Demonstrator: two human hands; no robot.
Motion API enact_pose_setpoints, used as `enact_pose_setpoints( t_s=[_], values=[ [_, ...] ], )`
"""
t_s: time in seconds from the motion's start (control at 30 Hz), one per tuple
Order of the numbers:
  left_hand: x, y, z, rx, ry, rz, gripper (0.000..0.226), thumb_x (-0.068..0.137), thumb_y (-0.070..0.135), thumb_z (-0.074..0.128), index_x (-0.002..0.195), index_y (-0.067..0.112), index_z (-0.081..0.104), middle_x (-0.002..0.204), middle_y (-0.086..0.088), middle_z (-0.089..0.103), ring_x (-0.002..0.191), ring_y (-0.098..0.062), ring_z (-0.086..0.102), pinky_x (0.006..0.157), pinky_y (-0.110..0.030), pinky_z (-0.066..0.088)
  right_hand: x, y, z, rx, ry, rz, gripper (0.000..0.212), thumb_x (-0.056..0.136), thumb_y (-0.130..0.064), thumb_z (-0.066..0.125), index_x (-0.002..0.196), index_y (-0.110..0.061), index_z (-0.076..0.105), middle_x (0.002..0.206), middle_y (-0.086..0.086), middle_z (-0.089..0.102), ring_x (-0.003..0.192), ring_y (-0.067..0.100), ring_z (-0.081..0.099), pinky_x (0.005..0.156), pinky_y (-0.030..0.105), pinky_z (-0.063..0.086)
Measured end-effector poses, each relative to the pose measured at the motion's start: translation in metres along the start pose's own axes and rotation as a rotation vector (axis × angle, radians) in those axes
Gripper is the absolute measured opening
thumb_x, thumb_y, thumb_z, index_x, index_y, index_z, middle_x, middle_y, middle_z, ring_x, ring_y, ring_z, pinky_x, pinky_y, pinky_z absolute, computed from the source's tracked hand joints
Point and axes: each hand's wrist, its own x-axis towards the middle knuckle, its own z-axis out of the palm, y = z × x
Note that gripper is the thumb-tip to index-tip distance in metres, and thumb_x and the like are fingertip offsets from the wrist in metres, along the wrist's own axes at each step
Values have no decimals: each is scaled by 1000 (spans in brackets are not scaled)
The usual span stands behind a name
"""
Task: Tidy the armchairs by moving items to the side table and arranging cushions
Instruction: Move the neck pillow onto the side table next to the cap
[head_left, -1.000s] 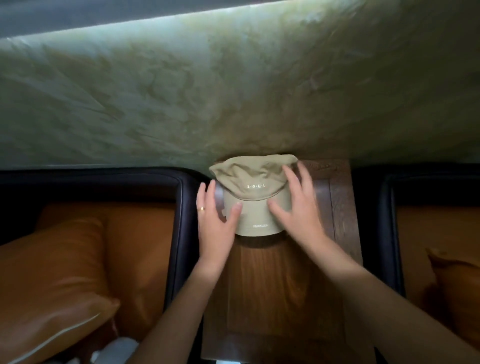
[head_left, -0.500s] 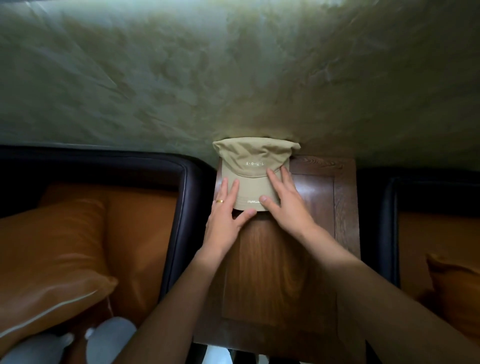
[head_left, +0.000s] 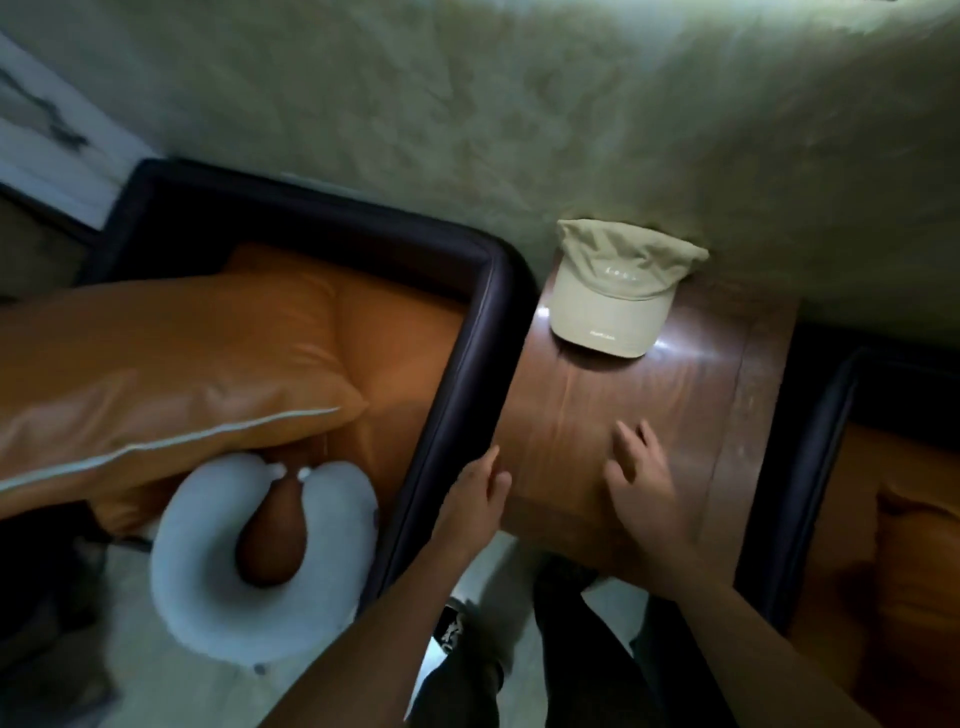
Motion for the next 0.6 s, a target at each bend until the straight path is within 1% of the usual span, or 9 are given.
enact_pose_setpoints(
  t_s=[0.1, 0.2, 0.27, 0.33, 0.43, 0.47, 0.5, 0.53, 0.6],
  values=[
    [-59, -48, -10, -6, -32, -68, 52, 105, 36, 47, 153, 19, 39, 152, -8, 49, 139, -23, 46, 110, -29, 36, -46, 13, 37, -129, -66, -39, 60, 98, -15, 59, 154, -22, 39, 167, 9, 18, 154, 28, 14, 122, 45, 24],
    [-108, -87, -28, -44, 1, -136, 51, 105, 35, 47, 153, 21, 39, 150, -9, 51, 137, -24, 48, 112, -32, 37, -79, 6, 75, -104, -125, 14, 59, 96, -10, 60, 151, -17, 42, 163, 13, 26, 151, 30, 23, 121, 44, 25],
    [-138, -112, -44, -98, 38, -188, 51, 104, 36, 47, 153, 23, 39, 150, -6, 51, 137, -23, 48, 113, -34, 37, -99, -7, 101, -116, -170, -17, 60, 95, -7, 61, 151, -12, 41, 158, 16, 37, 147, 31, 32, 120, 45, 27],
    [-163, -137, -62, -149, 72, -211, 51, 104, 36, 48, 152, 23, 40, 148, -6, 53, 134, -23, 51, 112, -33, 39, -121, -29, 125, -151, -222, -52, 58, 96, -7, 61, 150, -9, 41, 152, 14, 45, 141, 29, 41, 116, 41, 32],
    [-197, -174, -92, -213, 116, -182, 45, 104, 30, 49, 148, 20, 46, 144, -4, 56, 130, -21, 54, 104, -24, 38, -155, -63, 165, -147, -309, -68, 53, 99, -8, 58, 149, -13, 44, 140, 4, 53, 128, 21, 49, 107, 33, 36],
    [-207, -188, -103, -232, 124, -172, 43, 104, 27, 49, 146, 20, 48, 142, -3, 57, 129, -20, 54, 101, -21, 37, -166, -72, 181, -143, -326, -64, 53, 99, -9, 57, 150, -17, 43, 140, 3, 53, 129, 23, 49, 110, 34, 37],
    [-216, -201, -115, -246, 128, -165, 42, 104, 26, 49, 146, 20, 48, 141, -1, 57, 129, -19, 54, 101, -20, 36, -176, -81, 197, -148, -328, -52, 54, 99, -10, 57, 150, -21, 42, 143, 5, 52, 132, 27, 50, 112, 38, 38],
    [-224, -216, -126, -257, 133, -158, 42, 105, 27, 49, 146, 20, 48, 141, 0, 56, 130, -18, 53, 103, -21, 36, -186, -88, 214, -151, -332, -51, 54, 99, -12, 57, 149, -25, 42, 145, 7, 51, 134, 30, 49, 113, 41, 38],
    [-237, -248, -148, -259, 137, -130, 45, 104, 29, 49, 148, 19, 45, 145, -2, 54, 133, -18, 50, 111, -28, 37, -209, -107, 246, -172, -334, -39, 53, 101, -15, 54, 151, -22, 40, 148, 8, 50, 136, 29, 49, 110, 36, 39]
  ],
)
